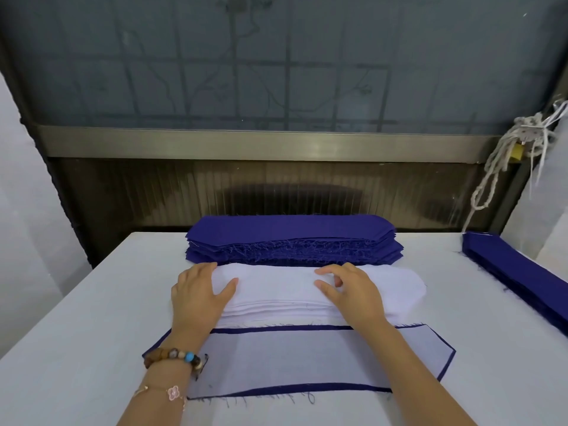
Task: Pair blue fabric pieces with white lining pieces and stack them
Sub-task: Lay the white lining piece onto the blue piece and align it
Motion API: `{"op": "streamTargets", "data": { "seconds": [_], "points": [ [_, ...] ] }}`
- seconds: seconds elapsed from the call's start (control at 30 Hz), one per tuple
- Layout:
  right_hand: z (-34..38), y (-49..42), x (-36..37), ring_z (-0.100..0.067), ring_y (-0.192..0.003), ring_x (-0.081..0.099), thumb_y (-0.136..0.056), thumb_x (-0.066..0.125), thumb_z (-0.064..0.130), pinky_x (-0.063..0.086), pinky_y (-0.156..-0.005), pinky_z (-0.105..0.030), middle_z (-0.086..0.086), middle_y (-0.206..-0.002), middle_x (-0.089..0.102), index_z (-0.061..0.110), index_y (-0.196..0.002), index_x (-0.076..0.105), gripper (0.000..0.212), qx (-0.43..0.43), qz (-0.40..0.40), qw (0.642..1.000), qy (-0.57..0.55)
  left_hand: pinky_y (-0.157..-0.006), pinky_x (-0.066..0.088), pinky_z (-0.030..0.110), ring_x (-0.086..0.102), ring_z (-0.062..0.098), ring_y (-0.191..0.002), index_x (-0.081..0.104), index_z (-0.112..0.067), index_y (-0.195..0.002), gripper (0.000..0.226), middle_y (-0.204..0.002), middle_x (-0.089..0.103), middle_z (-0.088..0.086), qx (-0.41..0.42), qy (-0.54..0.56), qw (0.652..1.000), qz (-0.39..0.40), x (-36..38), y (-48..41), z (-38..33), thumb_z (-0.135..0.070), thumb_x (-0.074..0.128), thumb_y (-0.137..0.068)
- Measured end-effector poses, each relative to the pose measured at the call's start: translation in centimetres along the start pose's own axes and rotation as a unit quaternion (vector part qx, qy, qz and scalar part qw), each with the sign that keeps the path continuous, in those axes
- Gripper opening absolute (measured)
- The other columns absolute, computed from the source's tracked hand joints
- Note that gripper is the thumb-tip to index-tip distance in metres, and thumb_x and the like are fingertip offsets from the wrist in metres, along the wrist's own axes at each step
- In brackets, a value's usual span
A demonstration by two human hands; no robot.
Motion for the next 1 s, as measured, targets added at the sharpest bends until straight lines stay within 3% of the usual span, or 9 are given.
{"op": "streamTargets", "data": {
  "seconds": [0.3,0.5,0.6,0.73,0.87,1.0],
  "points": [
    [0.2,-0.1,-0.1,-0.005,-0.072,0.046,-0.09,0.06,0.045,0.034,-0.06,-0.01,0.013,-0.08,0.048,0.04,-0.114,0.064,0.024,-0.003,-0.004,1.0,0.003,-0.097,0.034,0.035,0.045,0.02,-0.117,0.059,-0.023,-0.129,0.039,-0.129,0.055,-0.001,0.039,-0.012,0.999,-0.016,-0.5,0.2,-0.4,-0.043,0.05,-0.096],
    [0.2,0.0,-0.2,-0.005,-0.072,0.046,-0.09,0.062,0.043,0.034,-0.061,-0.01,0.013,-0.079,0.048,0.039,-0.113,0.064,0.023,-0.001,-0.002,1.0,-0.004,-0.091,0.04,0.038,0.044,0.025,-0.116,0.049,-0.025,-0.139,0.069,-0.125,0.057,0.001,-0.032,0.003,0.999,0.019,-0.6,-0.4,0.5,-0.061,0.062,-0.082],
    [0.2,0.0,-0.2,-0.003,-0.071,0.045,-0.09,0.062,0.042,0.032,-0.06,-0.01,0.015,-0.077,0.046,0.039,-0.112,0.064,0.022,0.001,-0.002,1.0,-0.007,-0.084,0.042,0.037,0.046,0.019,-0.101,0.061,-0.032,-0.12,0.054,-0.104,0.059,-0.005,-0.044,0.007,0.999,0.007,-1.0,-0.4,0.5,-0.065,0.064,-0.077],
    [0.1,0.0,-0.2,-0.003,-0.071,0.046,-0.09,0.062,0.042,0.033,-0.06,-0.01,0.015,-0.077,0.046,0.038,-0.112,0.064,0.022,0.003,-0.002,1.0,-0.007,-0.08,0.037,0.036,0.052,0.014,-0.09,0.061,-0.032,-0.085,0.029,-0.081,0.057,-0.012,-0.039,0.053,0.998,-0.012,-1.4,0.0,-0.1,-0.058,0.071,-0.076],
    [0.1,0.0,-0.2,-0.005,-0.071,0.046,-0.091,0.061,0.042,0.033,-0.061,-0.011,0.013,-0.077,0.047,0.038,-0.111,0.064,0.021,0.002,0.0,1.0,-0.006,-0.076,0.024,0.032,0.048,0.011,-0.088,0.061,-0.03,-0.074,0.025,-0.084,0.058,-0.011,-0.005,0.013,0.999,-0.044,-2.0,0.5,-0.9,-0.053,0.069,-0.079],
    [0.1,0.1,-0.3,-0.007,-0.072,0.045,-0.091,0.061,0.04,0.033,-0.061,-0.013,0.012,-0.077,0.047,0.036,-0.11,0.065,0.02,-0.001,-0.002,1.0,-0.008,-0.079,0.016,0.029,0.041,0.014,-0.102,0.061,-0.031,-0.077,0.024,-0.106,0.052,-0.011,0.044,-0.035,0.997,-0.054,-1.9,0.6,-1.1,-0.053,0.061,-0.086]
  ]
}}
Point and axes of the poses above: each hand's wrist, its own y-axis away from the middle knuckle, its own x-axis out of the palm, z = x × y, the point moved 5 cm from there along -y, towards the middle knuckle
